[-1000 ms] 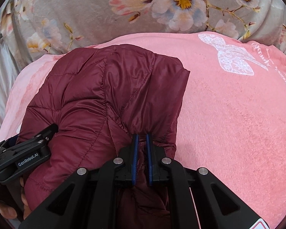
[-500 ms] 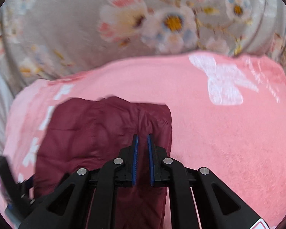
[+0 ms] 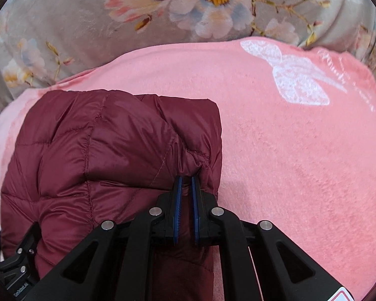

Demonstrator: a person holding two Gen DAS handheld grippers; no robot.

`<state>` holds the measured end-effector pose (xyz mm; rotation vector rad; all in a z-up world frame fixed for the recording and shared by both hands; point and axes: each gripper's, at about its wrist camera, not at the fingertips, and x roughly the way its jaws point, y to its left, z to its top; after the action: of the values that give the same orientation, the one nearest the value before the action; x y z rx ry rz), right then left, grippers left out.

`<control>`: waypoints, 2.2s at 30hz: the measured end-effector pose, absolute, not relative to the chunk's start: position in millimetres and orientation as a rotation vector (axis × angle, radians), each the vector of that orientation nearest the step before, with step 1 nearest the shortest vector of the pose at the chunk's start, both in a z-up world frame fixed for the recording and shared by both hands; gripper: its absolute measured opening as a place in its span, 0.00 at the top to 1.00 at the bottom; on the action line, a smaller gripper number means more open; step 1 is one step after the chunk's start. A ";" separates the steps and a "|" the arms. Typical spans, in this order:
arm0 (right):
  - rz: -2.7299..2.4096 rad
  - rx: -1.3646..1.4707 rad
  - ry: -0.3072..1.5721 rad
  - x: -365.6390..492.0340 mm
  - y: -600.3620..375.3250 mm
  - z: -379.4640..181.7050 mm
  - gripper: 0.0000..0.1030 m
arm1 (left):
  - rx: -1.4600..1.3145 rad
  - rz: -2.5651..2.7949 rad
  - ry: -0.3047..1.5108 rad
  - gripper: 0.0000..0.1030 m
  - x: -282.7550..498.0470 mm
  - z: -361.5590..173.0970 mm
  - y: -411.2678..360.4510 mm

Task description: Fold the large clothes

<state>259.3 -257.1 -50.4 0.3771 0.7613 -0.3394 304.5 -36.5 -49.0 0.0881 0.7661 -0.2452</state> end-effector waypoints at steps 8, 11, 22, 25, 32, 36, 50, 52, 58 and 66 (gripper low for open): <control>-0.224 0.360 0.757 200.0 -233.7 -10.4 0.89 | 0.040 -0.268 0.776 0.05 293.8 -40.0 -18.4; -0.182 0.310 0.807 167.8 -215.7 -13.6 0.89 | 0.055 -0.268 0.784 0.05 271.0 -28.7 -9.5; -0.252 0.296 0.821 112.6 -209.2 -34.7 0.81 | 0.109 -0.161 0.792 0.05 209.7 -24.2 11.6; -0.277 0.299 0.808 97.4 -211.5 -27.5 0.81 | 0.122 -0.143 0.788 0.05 195.7 -20.4 13.7; -0.266 0.313 0.769 48.4 -202.8 -14.8 0.80 | 0.116 -0.165 0.788 0.05 165.8 -11.6 10.4; -0.217 0.290 0.778 49.2 -193.3 -13.7 0.79 | 0.123 -0.186 0.786 0.05 151.3 -8.8 3.1; -0.323 0.379 0.815 74.7 -211.3 -14.2 0.74 | 0.146 -0.138 0.811 0.05 140.7 -13.2 2.2; -0.331 0.324 0.795 59.3 -200.6 -8.2 0.67 | 0.138 -0.140 0.817 0.05 139.2 -14.5 2.0; -0.336 0.193 0.689 12.2 -165.5 -0.9 0.23 | 0.154 -0.146 0.804 0.05 121.8 -27.2 -9.3; -0.302 0.127 0.735 0.9 -138.9 -18.3 0.16 | 0.184 -0.154 0.746 0.05 86.4 -51.4 -25.0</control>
<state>0.9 -138.9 -18.3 0.1273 0.7355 -0.3017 86.4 -25.0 -51.4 0.1841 0.7457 -0.1544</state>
